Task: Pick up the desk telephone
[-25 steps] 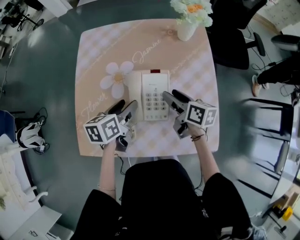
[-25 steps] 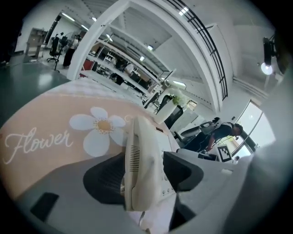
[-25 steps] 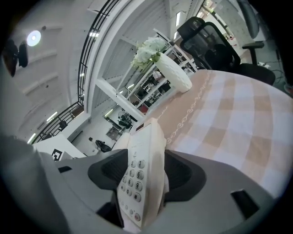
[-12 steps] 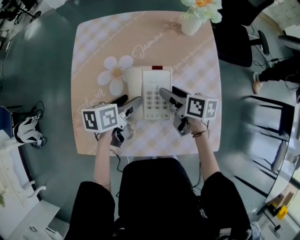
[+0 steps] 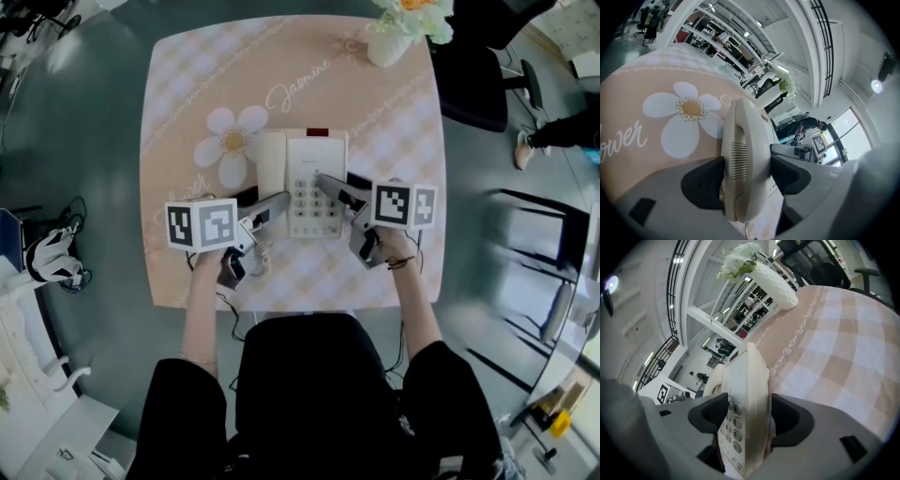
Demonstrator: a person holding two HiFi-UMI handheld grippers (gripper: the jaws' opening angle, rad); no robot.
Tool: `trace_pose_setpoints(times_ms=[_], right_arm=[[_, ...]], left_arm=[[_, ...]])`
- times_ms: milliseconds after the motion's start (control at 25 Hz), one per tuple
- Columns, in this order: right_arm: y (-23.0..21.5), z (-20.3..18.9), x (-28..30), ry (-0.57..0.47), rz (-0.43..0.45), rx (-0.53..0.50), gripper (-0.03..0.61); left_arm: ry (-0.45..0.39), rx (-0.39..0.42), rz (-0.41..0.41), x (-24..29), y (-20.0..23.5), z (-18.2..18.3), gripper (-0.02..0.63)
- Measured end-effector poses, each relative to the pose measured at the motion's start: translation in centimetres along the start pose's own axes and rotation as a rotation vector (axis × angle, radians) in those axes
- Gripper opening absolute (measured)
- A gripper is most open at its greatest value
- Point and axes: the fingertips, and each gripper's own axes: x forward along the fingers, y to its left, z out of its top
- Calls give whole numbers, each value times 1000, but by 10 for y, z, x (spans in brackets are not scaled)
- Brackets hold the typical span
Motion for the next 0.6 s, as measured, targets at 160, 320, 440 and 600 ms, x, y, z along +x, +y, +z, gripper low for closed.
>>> trace_pose_setpoints(times_ms=[160,320,440,600], right_arm=[[2,-1,2,13,15,-4,253],[2,-1,2,11,14,-6,252],[1,-1,1,4,10,3,252],[1,0,2,-1,8,7,251]], left_arm=[[10,5,-5,1,0,-1,302],[2,2,10,1,0,-1,301],[-8,9,22,1,0,-1,301],[-39,-7,35,1,1,0,299]])
